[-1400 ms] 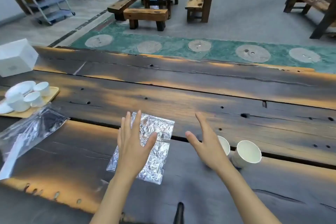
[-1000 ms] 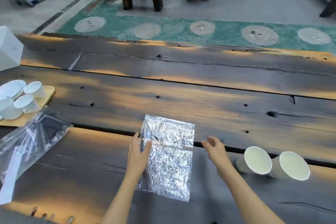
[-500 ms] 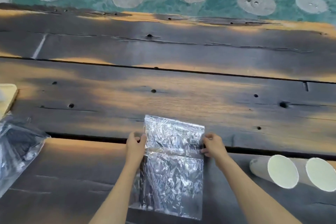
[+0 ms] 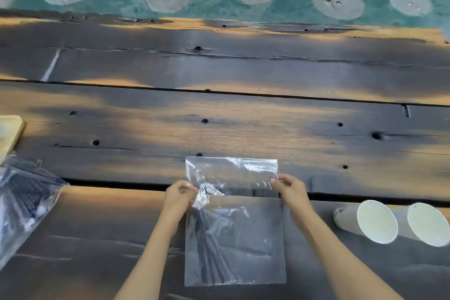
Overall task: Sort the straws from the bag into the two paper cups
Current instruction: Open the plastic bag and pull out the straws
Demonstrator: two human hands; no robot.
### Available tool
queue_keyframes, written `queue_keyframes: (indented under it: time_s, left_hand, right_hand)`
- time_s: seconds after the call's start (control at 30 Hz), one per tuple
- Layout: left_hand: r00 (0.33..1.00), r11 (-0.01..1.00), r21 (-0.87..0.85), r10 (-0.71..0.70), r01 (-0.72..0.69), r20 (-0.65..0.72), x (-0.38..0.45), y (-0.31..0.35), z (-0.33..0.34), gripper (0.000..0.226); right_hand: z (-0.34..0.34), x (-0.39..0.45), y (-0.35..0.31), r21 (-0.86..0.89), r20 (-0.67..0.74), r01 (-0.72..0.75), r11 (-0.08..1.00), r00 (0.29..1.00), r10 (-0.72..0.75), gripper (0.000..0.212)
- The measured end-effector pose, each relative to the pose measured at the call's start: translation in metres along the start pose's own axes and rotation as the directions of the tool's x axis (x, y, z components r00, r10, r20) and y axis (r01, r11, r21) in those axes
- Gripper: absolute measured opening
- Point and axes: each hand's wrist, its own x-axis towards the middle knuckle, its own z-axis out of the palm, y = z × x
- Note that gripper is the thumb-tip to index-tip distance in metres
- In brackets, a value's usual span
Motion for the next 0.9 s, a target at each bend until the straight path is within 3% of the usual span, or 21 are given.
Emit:
queue_keyframes:
  time_s: [0.1,0.27,0.47,0.53,0.6,0.73,0.83,0.9]
  left_hand:
    - [0.996,0.993,-0.1,0.061,-0.055,0.06,-0.03,-0.001,-0.009,0.013]
    - [0.962,0.935,-0.225,0.271,-0.274,-0.045,-0.075,0.011,-0.014,0.013]
    - [0.891,0.814,-0.372,0.443,-0.446,-0.1,-0.126,0.036,-0.012,0.008]
    - [0.866,0.781,-0.392,0.491,-0.486,-0.096,-0.143,0.04,-0.011,0.028]
    - [0.827,0.747,-0.38,0.555,-0.545,-0.093,-0.162,0.043,-0.014,0.039]
    - [0.775,0.725,-0.309,0.628,-0.616,-0.07,-0.192,0.045,-0.019,0.025]
    - [0.77,0.722,-0.315,0.637,-0.616,-0.047,-0.21,0.045,-0.024,0.017]
    - [0.761,0.703,-0.348,0.647,-0.621,-0.051,-0.223,0.047,-0.028,0.021]
  right_hand:
    - [-0.017,-0.026,-0.011,0.059,0.109,0.068,0.996,0.991,-0.074,0.014]
    - [-0.044,-0.071,-0.02,0.247,0.194,0.107,0.963,0.968,-0.157,0.027]
    - [-0.065,-0.119,-0.016,0.317,0.108,0.193,0.929,0.965,-0.238,0.033]
    - [-0.075,-0.132,-0.014,0.343,0.081,0.22,0.913,0.962,-0.262,0.04]
    - [-0.084,-0.147,-0.017,0.352,0.059,0.24,0.905,0.959,-0.277,0.027]
    - [-0.096,-0.173,-0.025,0.372,0.029,0.246,0.895,0.961,-0.276,0.026]
    - [-0.102,-0.187,-0.029,0.302,-0.014,0.291,0.908,0.954,-0.301,0.029]
    - [-0.104,-0.196,-0.033,0.222,-0.074,0.344,0.912,0.939,-0.336,0.018]
